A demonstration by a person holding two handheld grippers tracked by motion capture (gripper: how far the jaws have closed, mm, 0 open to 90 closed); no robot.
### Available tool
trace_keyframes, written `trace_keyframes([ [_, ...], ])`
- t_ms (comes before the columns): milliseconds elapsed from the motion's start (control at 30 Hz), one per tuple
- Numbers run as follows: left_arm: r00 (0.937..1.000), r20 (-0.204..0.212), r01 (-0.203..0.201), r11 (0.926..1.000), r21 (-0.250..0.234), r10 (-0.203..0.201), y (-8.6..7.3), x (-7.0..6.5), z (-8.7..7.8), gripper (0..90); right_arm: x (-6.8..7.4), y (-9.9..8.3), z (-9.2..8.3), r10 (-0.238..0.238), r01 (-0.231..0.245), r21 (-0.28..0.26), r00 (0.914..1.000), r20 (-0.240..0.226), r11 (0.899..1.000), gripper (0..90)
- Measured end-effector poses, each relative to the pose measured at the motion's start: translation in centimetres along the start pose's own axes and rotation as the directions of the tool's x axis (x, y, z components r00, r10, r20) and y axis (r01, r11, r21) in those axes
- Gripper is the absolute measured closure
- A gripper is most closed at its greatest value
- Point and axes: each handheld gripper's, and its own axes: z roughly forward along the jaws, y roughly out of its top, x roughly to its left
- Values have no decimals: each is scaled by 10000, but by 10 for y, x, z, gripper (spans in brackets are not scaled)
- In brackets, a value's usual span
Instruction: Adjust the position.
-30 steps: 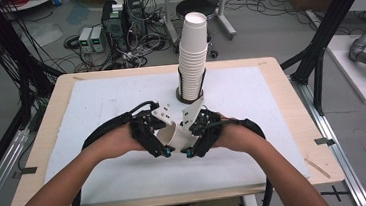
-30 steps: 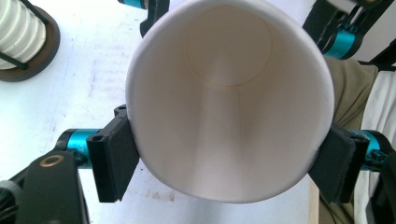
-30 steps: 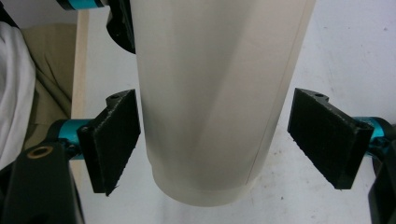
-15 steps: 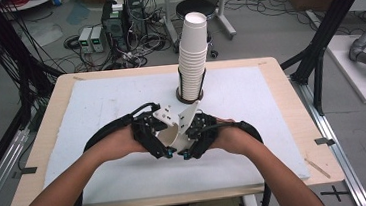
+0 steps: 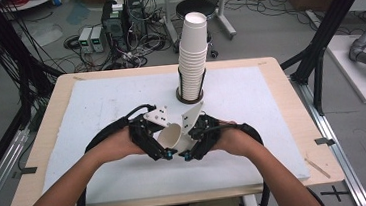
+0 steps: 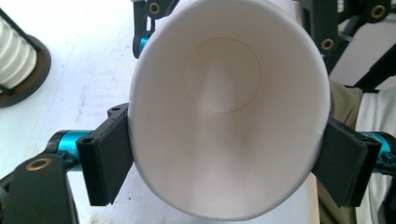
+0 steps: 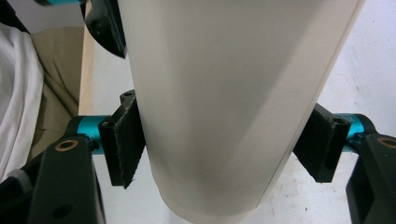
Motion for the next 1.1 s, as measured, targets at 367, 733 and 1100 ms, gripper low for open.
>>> trace_keyframes([
  [367, 9997, 56, 219, 9994, -277, -217, -1, -1, -1, 157, 0, -1, -1, -36, 36, -38, 10000, -46, 10000, 273],
  [733, 9997, 252, -76, 9999, -74, 78, -2, 1, 6, 116, 1, 1, 1, -140, 139, -109, 9998, -117, 9998, 270],
  [1100, 9999, 136, -86, 9979, -649, 95, -2, 1, -2, 17, 0, 0, -3, -61, 59, -247, 10000, -71, 9997, 263],
])
